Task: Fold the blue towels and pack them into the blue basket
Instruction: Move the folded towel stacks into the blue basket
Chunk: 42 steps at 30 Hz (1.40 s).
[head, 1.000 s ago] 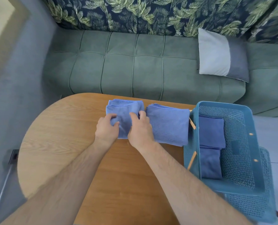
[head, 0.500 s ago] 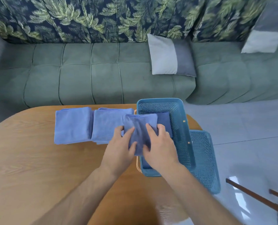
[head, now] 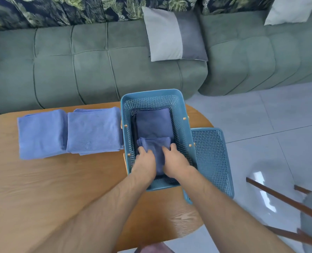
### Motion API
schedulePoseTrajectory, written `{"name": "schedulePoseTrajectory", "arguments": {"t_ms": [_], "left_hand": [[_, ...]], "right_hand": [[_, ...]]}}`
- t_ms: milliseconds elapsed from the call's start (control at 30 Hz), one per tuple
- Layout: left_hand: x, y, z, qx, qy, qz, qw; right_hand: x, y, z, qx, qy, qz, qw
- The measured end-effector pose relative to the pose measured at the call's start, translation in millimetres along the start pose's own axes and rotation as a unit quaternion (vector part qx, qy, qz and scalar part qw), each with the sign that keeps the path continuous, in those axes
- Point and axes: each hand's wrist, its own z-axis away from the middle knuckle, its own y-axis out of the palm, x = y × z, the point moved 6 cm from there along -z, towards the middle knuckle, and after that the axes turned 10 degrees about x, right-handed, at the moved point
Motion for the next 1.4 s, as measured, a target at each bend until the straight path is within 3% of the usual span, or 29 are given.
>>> {"name": "schedulePoseTrajectory", "arguments": {"t_ms": [67, 167, 300, 467, 567, 667, 767, 900, 1033, 1200, 1400], "left_hand": [[-0.7, 4.4, -5.8, 0.013, -0.006, -0.004, 1.0], [2.5, -0.8, -7.9, -0.022, -0.094, -0.069, 0.993], [-5.4, -2.7, -17.8, -0.061, -0.039, -0.272, 0.96], [-5.2, 0.3, -32.1, -0.018, -0.049, -0.316, 0.947], [-8.9, -7.0, -22.5, -0.04, -0.029, -0.318, 0.947], [-8.7, -34.9, 2.4, -0.148, 0.027, -0.252, 0.956], [-0.2, -74.3, 32.4, -0.312, 0.111, -0.154, 0.931], [41.6, -123.5, 66.7, -0.409, 0.091, -0.065, 0.906], [114.0, -130.6, 64.4, -0.361, -0.007, -0.004, 0.933], [180.4, -108.4, 52.4, -0.213, -0.129, 0.096, 0.964], [206.4, -95.9, 33.5, -0.174, -0.157, 0.135, 0.963]], "right_hand": [[-5.9, 2.6, -6.6, 0.003, 0.016, -0.003, 1.0], [-5.1, -0.1, -10.5, -0.021, 0.032, 0.055, 0.998], [4.7, -3.4, -15.5, -0.098, 0.016, 0.146, 0.984], [-1.2, 5.4, -25.4, -0.059, 0.04, 0.132, 0.989], [6.5, -9.2, -11.8, -0.151, 0.041, 0.121, 0.98], [18.9, -31.2, 7.9, -0.224, 0.02, 0.108, 0.968], [41.9, -61.9, 33.5, -0.322, -0.026, 0.075, 0.943], [99.6, -90.6, 51.8, -0.397, -0.116, -0.01, 0.91], [174.9, -82.3, 45.0, -0.315, -0.21, -0.051, 0.924], [203.4, -44.0, 3.3, -0.117, -0.088, -0.012, 0.989], [207.1, -31.4, -24.0, -0.07, -0.01, -0.032, 0.997]]}}
